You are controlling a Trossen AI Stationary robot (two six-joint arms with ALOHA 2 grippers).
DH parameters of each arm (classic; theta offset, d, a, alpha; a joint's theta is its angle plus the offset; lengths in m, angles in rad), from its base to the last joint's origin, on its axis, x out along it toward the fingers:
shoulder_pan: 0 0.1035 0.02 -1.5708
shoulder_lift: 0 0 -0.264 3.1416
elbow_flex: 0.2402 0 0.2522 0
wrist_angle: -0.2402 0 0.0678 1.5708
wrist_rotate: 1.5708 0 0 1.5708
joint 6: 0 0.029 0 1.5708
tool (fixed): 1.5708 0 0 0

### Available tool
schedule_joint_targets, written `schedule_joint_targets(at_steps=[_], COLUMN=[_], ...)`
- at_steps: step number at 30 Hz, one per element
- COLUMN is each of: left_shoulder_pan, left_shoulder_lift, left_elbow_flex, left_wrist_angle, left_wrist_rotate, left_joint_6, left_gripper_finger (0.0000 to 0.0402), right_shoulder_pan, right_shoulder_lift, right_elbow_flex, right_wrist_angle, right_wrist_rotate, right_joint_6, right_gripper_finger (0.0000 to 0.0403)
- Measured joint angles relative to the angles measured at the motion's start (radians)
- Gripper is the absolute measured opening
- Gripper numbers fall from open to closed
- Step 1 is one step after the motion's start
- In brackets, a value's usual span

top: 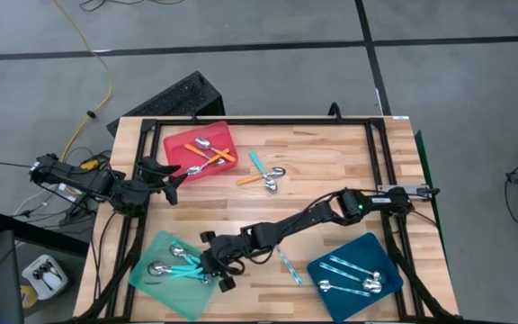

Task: Sort silverware by color (type)
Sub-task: Put the blue spoon into the light blue bin

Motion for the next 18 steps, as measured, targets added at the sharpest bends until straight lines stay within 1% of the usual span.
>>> schedule_joint_targets(at_steps=[4, 9, 18], left_shoulder_pan=[0.000, 0.000, 0.000], left_shoulder_lift=[0.000, 0.000, 0.000], left_elbow_flex=[0.000, 0.000, 0.000], left_wrist_angle=[0.000, 0.000, 0.000], left_wrist_rotate=[0.000, 0.000, -0.003], left_joint_6=[0.003, 0.003, 0.003], left_gripper_finger=[0.0190, 0.0190, 0.0190], right_shoulder_pan=[-0.003, -0.012, -0.021], right_shoulder_lift=[0.003, 0.008, 0.007], right_elbow_flex=[0.001, 0.000, 0.000], right_wrist_angle=[-0.004, -0.018, -0.020], right_wrist_rotate=[-0.011, -0.086, -0.091], right_joint_6=[0.044, 0.094, 0.093], right_gripper_finger=[0.0077, 0.0077, 0.0077])
